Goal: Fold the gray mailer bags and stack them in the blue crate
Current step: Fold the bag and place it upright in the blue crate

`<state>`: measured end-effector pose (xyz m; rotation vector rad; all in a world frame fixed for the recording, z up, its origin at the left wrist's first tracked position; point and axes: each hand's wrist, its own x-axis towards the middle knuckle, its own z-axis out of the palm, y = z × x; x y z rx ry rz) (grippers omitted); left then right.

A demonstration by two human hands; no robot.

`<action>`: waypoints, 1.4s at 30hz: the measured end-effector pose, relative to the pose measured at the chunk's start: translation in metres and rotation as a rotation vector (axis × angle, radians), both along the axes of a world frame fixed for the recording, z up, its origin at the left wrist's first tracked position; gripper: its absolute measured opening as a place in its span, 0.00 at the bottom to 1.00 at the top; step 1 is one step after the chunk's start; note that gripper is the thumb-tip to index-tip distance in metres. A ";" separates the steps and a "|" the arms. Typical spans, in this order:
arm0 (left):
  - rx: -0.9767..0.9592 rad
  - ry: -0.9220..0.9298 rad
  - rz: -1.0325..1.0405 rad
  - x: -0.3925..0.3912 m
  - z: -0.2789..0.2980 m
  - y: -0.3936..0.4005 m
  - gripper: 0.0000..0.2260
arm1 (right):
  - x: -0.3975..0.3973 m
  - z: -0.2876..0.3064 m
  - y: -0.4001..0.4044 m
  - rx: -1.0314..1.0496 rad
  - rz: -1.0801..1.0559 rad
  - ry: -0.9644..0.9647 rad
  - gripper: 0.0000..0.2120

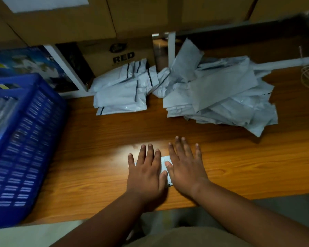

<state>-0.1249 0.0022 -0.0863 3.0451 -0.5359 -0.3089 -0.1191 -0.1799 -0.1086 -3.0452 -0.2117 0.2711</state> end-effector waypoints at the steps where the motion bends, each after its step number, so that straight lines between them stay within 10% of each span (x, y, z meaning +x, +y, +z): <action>1: 0.001 0.002 0.000 0.000 0.001 0.000 0.36 | 0.000 0.002 0.000 0.006 -0.004 0.004 0.35; 17: 0.101 0.056 0.029 -0.005 0.039 0.071 0.55 | 0.011 0.063 0.007 0.208 0.353 0.160 0.39; 24: -0.157 0.046 0.128 0.019 0.095 0.089 0.18 | 0.066 0.106 0.035 0.243 0.493 0.147 0.17; 42: -0.404 -0.521 0.650 0.034 0.297 0.349 0.10 | 0.204 0.342 0.313 0.321 0.861 -0.123 0.10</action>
